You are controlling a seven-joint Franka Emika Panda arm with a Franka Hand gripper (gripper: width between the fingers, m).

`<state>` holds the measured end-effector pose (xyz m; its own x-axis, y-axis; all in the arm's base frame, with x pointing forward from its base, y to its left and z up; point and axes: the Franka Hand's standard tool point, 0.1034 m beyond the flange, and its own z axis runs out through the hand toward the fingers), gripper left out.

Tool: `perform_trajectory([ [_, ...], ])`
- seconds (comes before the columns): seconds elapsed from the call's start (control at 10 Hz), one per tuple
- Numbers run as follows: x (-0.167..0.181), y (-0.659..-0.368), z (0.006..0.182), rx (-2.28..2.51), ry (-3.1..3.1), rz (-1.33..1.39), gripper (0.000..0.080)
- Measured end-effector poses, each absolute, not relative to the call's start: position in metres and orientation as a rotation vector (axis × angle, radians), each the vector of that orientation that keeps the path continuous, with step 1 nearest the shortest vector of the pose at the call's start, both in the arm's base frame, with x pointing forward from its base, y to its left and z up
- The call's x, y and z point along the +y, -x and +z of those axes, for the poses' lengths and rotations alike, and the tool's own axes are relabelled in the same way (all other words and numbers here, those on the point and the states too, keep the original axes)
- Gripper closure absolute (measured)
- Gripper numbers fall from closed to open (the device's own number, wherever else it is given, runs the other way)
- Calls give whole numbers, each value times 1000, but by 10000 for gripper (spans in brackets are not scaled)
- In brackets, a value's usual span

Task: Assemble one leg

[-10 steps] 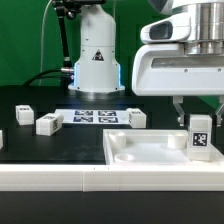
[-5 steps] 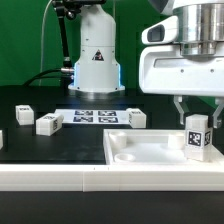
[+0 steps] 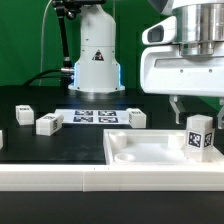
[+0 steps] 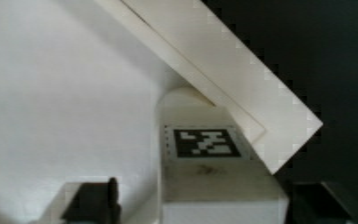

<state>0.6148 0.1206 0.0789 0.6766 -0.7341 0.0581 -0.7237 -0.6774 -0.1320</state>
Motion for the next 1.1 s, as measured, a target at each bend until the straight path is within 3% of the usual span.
perform_trajectory([
  [0.1, 117, -615, 79, 1025, 2870, -173, 205],
  [0.3, 117, -615, 78, 681, 2988, -188, 161],
  [1.1, 121, -617, 78, -371, 3108, -216, 150],
])
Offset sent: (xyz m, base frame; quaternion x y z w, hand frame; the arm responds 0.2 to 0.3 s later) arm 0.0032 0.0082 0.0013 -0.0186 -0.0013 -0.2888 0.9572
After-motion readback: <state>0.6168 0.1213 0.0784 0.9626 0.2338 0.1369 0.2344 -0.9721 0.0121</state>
